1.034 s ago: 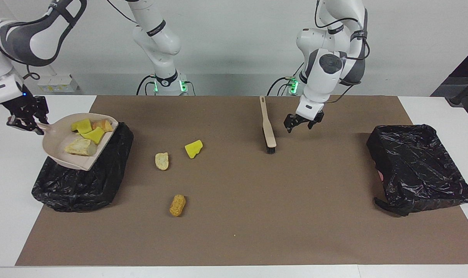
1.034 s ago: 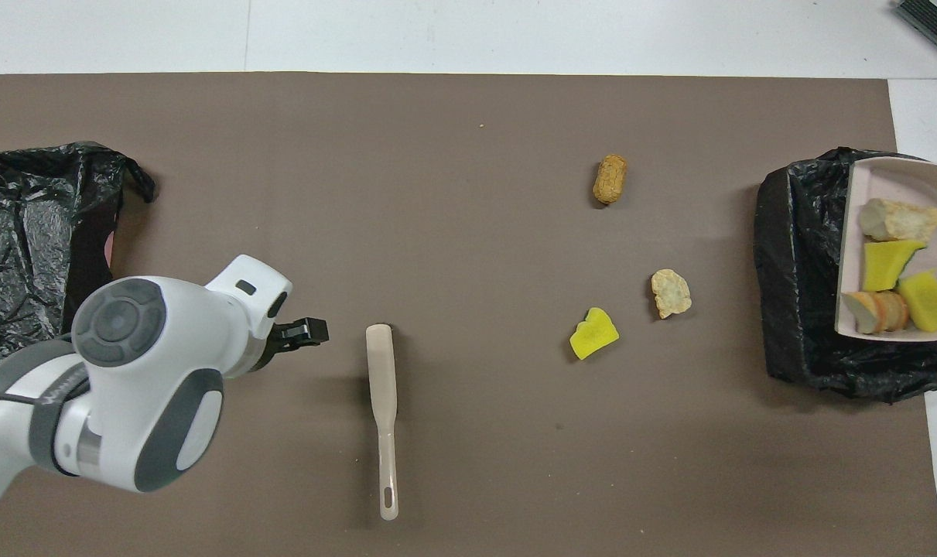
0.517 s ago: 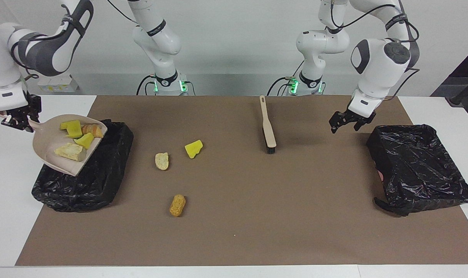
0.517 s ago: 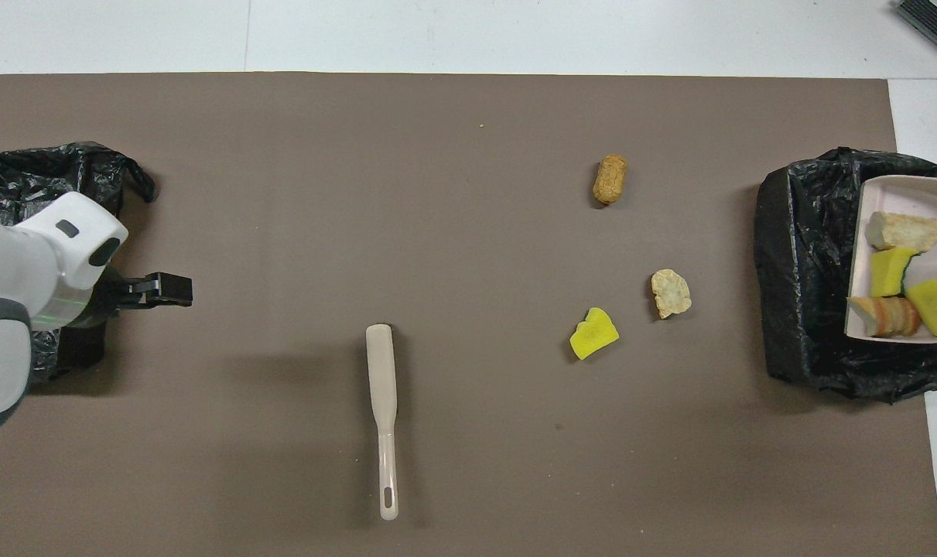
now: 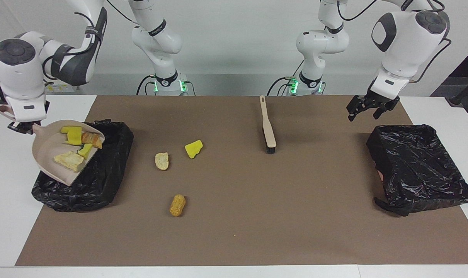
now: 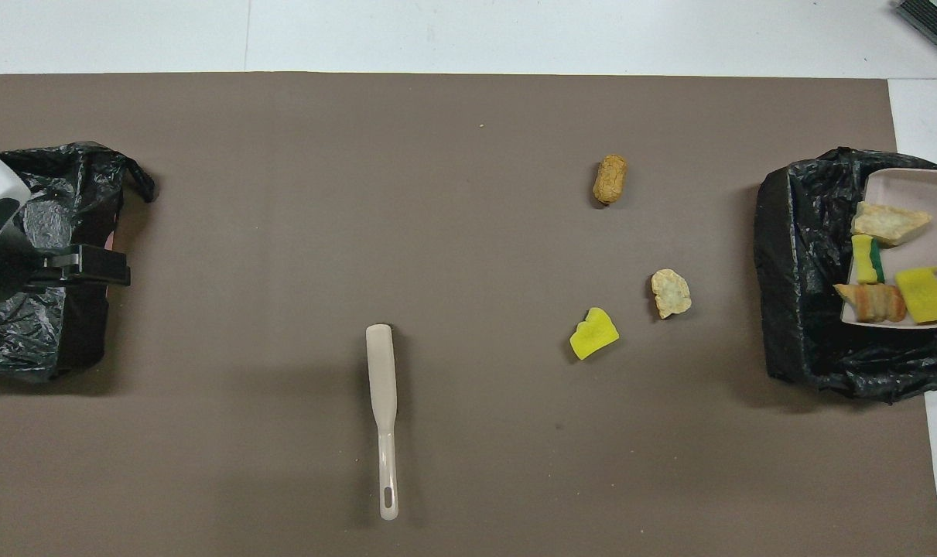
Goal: Sweep and dump trash in bin
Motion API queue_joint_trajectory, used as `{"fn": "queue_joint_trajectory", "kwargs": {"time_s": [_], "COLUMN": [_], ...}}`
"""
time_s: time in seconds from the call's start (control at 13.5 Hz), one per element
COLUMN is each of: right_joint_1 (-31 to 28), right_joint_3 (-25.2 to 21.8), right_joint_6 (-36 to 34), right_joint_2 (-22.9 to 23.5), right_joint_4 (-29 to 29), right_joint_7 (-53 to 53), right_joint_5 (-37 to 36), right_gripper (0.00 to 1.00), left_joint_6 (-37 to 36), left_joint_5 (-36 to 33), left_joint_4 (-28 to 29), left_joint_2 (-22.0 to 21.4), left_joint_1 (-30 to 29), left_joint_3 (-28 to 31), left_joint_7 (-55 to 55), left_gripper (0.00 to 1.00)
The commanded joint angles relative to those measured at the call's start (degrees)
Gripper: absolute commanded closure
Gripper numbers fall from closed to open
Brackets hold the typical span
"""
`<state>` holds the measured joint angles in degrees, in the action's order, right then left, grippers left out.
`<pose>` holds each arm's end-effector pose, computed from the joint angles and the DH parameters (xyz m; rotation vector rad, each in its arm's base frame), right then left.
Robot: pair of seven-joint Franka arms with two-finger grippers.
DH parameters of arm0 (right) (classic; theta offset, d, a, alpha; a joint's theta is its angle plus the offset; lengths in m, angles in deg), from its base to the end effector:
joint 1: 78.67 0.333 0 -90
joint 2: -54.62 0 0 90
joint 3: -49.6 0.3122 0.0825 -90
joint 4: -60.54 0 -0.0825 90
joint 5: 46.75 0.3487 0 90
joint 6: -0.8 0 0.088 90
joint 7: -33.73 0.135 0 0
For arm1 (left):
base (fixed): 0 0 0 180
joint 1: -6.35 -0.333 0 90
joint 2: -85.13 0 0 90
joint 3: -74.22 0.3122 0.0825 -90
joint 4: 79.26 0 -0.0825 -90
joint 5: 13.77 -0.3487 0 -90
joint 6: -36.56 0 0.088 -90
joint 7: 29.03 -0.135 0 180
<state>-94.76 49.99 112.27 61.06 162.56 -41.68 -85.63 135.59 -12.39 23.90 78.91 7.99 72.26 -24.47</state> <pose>0.5380 -0.2123 0.4912 2.0869 1.5570 -0.5640 0.4960 -0.0348 0.5604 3.1183 0.0316 0.0544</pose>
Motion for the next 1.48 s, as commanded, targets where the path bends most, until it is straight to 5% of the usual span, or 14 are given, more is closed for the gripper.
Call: {"fn": "queue_joint_trajectory", "kwargs": {"time_s": [0.0,0.59,1.4], "right_joint_1": [3.4,10.7,11.4], "right_joint_3": [0.1,0.0,0.9], "right_joint_6": [-2.9,-12.0,-14.8], "right_joint_2": [-3.7,-4.1,-3.8], "right_joint_4": [4.1,1.9,-5.0], "right_joint_7": [8.5,11.8,8.4], "right_joint_5": [-8.6,-24.0,-18.8], "right_gripper": [1.00,1.00,1.00], "left_joint_6": [-5.6,-7.9,-10.0], "left_joint_5": [-0.9,-0.9,-0.7], "left_joint_4": [-5.3,-6.0,-5.4], "left_joint_2": [0.2,-2.6,-3.4], "left_joint_1": [-0.9,-0.8,-0.4], "left_joint_3": [-0.6,-0.8,-0.8], "left_joint_7": [-1.3,-1.1,-1.3], "left_gripper": [0.00,0.00,0.00]}}
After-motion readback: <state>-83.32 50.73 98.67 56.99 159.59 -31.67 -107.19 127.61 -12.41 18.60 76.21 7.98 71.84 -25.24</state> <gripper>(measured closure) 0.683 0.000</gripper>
